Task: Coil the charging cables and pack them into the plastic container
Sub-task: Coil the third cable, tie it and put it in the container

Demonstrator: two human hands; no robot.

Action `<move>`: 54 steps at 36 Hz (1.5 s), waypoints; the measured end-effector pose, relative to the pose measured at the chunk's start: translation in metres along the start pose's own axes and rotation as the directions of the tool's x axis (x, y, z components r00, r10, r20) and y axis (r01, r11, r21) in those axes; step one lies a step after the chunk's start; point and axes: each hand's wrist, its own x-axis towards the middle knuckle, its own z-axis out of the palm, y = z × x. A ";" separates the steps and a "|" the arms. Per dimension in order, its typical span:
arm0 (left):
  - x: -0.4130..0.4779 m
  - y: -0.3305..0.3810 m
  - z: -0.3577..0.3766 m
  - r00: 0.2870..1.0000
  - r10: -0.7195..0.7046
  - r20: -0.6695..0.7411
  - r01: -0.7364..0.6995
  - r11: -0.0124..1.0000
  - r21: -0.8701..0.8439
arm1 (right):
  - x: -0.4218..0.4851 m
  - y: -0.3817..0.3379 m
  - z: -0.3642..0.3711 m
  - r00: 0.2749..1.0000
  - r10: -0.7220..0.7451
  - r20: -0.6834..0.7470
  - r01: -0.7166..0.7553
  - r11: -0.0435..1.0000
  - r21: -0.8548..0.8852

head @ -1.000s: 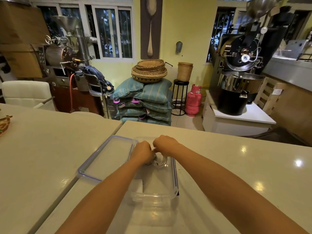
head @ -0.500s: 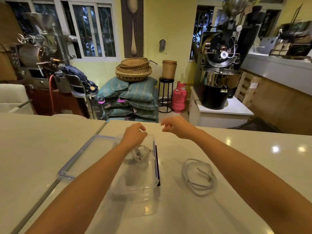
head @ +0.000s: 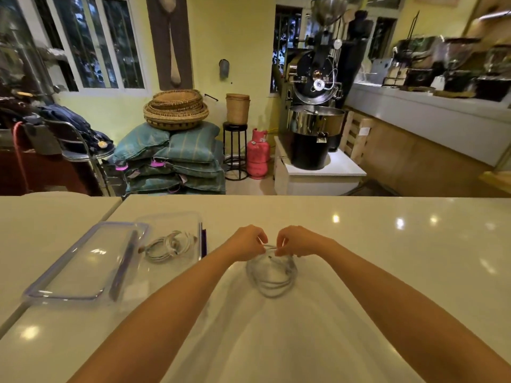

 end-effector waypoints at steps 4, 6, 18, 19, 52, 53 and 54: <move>-0.001 0.003 0.016 0.998 -0.013 0.069 0.010 0.999 0.038 | -0.005 0.006 0.012 1.000 0.004 -0.001 -0.004 1.000 -0.004; -0.002 0.004 0.022 0.997 -0.021 0.074 0.018 0.999 0.046 | -0.006 0.008 0.018 1.000 0.003 0.005 -0.002 0.999 -0.038; -0.006 0.008 0.006 0.972 -0.067 -0.225 -0.013 0.942 -0.334 | -0.023 0.002 -0.010 0.994 0.006 -0.106 0.021 0.967 0.255; -0.006 0.009 0.001 0.960 -0.083 -0.267 -0.028 0.921 -0.389 | -0.026 0.001 -0.018 0.992 0.004 -0.130 0.038 0.949 0.313; -0.011 0.076 -0.086 0.938 0.179 -0.296 -0.329 0.194 -0.924 | -0.059 -0.039 -0.048 0.895 0.131 -0.426 0.305 0.516 0.800; -0.012 0.077 -0.088 0.933 0.201 -0.300 -0.333 0.163 -0.929 | -0.059 -0.036 -0.049 0.841 0.167 -0.515 0.355 0.549 0.757; -0.013 0.079 -0.090 0.926 0.225 -0.302 -0.336 0.130 -0.933 | -0.059 -0.034 -0.052 0.795 0.190 -0.575 0.394 0.559 0.730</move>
